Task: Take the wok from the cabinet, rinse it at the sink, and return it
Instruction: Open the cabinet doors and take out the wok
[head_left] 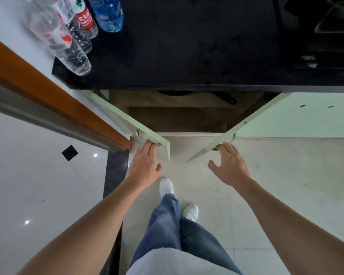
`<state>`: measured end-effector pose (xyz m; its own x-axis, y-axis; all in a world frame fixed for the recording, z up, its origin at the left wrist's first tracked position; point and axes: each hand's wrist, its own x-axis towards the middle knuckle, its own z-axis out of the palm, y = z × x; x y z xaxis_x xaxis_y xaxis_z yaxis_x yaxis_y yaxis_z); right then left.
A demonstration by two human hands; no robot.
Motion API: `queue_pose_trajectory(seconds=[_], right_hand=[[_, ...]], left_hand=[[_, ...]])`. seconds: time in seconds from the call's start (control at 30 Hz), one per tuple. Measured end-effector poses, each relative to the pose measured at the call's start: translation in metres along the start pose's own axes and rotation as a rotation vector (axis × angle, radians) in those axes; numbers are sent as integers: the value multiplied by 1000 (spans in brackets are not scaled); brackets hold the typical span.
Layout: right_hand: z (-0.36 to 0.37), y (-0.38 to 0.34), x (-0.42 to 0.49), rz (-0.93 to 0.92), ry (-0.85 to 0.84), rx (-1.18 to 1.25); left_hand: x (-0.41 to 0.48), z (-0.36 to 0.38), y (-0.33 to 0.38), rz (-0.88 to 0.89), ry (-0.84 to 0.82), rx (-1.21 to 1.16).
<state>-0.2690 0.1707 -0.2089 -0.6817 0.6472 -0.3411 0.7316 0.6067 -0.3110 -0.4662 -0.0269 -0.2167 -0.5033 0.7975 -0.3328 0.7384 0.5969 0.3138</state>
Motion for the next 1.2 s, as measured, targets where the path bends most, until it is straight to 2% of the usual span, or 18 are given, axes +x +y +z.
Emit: queue_pose_trajectory(seconds=[0.17, 0.3, 0.47, 0.57, 0.63, 0.8, 0.87, 0.97, 1.2], right_hand=[[6, 26, -39, 73, 64, -9], [10, 41, -62, 274, 123, 94], [7, 52, -79, 469, 217, 206], [7, 61, -88, 373, 245, 124], [4, 72, -86, 268, 217, -7], [1, 88, -70, 1, 74, -397], [10, 94, -64, -154, 43, -535], [18, 104, -60, -254, 17, -718], [10, 103, -65, -54, -226, -853]], left_hand=[[-50, 3, -10, -168, 76, -130], [-75, 4, -17, -313, 87, -225], [-77, 2, -14, -517, 240, -296], [-80, 7, -11, -556, 323, -291], [-78, 7, -13, -460, 338, -103], [-58, 2, -11, 44, 58, 436], [-49, 5, -16, 143, -78, 565], [-48, 8, -19, 42, -190, 638], [-72, 6, -39, -227, -374, 740]])
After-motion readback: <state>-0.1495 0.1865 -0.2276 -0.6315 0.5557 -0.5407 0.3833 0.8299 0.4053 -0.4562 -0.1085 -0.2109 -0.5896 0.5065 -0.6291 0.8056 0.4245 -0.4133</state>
